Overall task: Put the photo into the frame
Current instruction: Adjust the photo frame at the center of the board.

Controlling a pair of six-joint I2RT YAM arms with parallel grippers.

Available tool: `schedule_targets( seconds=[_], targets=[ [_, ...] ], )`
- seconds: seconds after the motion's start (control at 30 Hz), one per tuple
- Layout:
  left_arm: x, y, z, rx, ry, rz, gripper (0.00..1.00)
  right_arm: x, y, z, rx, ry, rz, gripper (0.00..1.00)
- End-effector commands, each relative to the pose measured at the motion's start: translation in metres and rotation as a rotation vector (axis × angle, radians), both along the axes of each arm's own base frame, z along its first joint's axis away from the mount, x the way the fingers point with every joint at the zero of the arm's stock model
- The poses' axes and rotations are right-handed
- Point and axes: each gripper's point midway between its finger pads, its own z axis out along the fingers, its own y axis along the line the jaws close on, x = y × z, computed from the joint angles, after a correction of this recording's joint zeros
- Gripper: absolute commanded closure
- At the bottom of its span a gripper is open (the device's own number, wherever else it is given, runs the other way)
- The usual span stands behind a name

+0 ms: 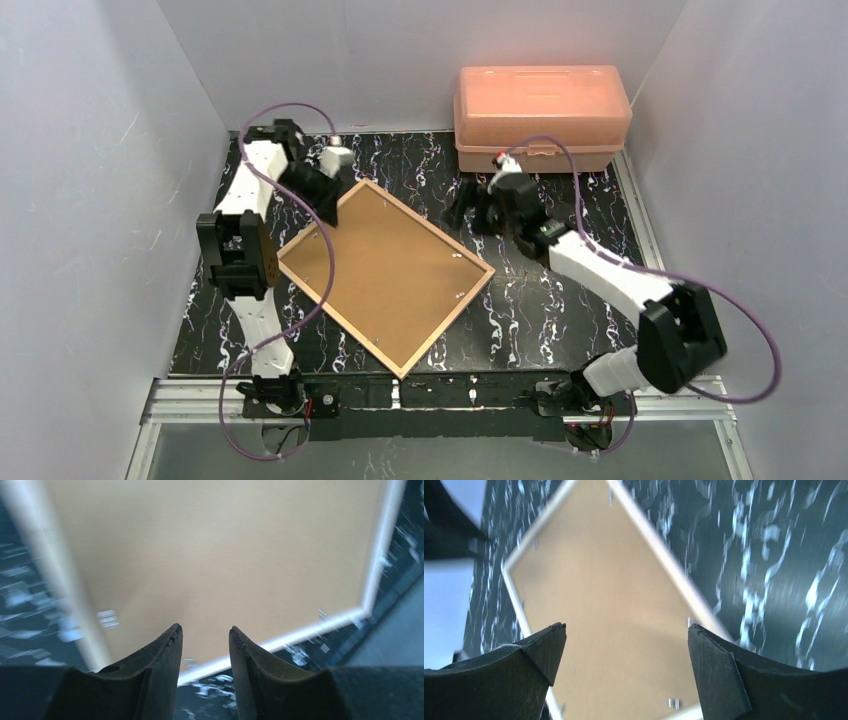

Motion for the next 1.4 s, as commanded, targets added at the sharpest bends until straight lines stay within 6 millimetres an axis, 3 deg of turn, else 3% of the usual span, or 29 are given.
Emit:
schedule_targets(
  seconds=[0.0, 0.07, 0.2, 0.37, 0.53, 0.7, 0.83, 1.0, 1.13, 1.37],
  targets=[
    [0.080, 0.092, -0.007, 0.117, -0.082, 0.380, 0.63, -0.078, -0.010, -0.054, 0.086, 0.257, 0.045, 0.01],
    [0.104, 0.117, -0.014, 0.156, -0.122, 0.458, 0.64, -0.101, -0.014, -0.063, 0.132, 0.326, 0.050, 0.01],
    [0.123, 0.153, -0.039, 0.282, -0.146, 0.533, 0.66, -0.131, -0.023, -0.078, 0.147, 0.403, 0.059, 0.01],
    [0.118, 0.147, -0.067, 0.261, -0.092, 0.560, 0.67, -0.151, -0.025, -0.096, 0.152, 0.489, 0.082, 0.01],
    [0.101, 0.140, -0.083, 0.246, -0.022, 0.538, 0.69, -0.153, -0.023, -0.116, 0.122, 0.541, 0.090, 0.01],
    [0.072, 0.133, -0.096, 0.235, 0.056, 0.449, 0.70, -0.137, -0.024, -0.129, 0.085, 0.543, 0.072, 0.01],
    [0.057, 0.145, -0.110, 0.311, 0.082, 0.413, 0.74, -0.113, -0.024, -0.125, 0.105, 0.522, 0.044, 0.01],
    [0.044, 0.136, -0.114, 0.277, 0.110, 0.388, 0.87, -0.078, -0.028, -0.114, 0.104, 0.475, 0.020, 0.01],
    [0.026, 0.117, -0.110, 0.189, 0.174, 0.355, 0.92, -0.053, -0.034, -0.109, 0.110, 0.459, -0.001, 0.01],
    [-0.021, 0.078, -0.103, 0.100, 0.255, 0.245, 0.92, -0.011, -0.051, -0.111, 0.112, 0.450, -0.043, 0.01]
  ],
)
